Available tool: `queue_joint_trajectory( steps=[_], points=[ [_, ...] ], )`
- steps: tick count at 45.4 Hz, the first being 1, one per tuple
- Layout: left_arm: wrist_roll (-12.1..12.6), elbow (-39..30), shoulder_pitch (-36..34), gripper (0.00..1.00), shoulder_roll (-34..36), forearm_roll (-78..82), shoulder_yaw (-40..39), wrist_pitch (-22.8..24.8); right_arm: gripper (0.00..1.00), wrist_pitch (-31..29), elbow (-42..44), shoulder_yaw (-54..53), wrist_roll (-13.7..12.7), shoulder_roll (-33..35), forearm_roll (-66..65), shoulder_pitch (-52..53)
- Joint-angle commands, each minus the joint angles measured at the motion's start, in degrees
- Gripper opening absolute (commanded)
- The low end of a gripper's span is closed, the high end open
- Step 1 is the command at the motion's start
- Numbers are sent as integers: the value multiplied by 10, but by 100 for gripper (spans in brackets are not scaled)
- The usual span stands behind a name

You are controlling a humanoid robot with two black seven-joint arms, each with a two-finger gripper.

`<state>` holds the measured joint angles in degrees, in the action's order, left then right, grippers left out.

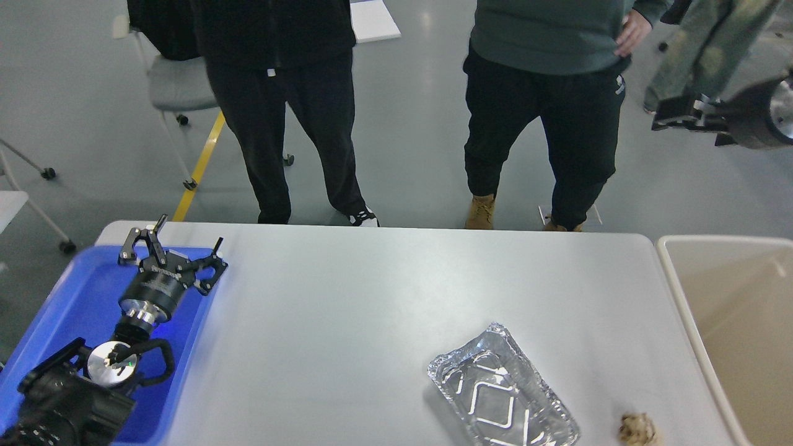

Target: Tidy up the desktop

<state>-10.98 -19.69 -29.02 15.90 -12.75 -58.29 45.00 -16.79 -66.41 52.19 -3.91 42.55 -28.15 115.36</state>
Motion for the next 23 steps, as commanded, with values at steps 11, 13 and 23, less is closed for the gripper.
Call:
queue_joint_trajectory(
  steps=[11,13,23],
  points=[
    [0,0,-1,100,0,0,0,0,100,-4,-130,202,30,-222,57,152],
    [0,0,0,100,0,0,0,0,100,-4,-139,206,30,-237,64,156],
    [0,0,0,100,0,0,0,0,100,-49,-179,215,31,-270,124,177]
  ],
)
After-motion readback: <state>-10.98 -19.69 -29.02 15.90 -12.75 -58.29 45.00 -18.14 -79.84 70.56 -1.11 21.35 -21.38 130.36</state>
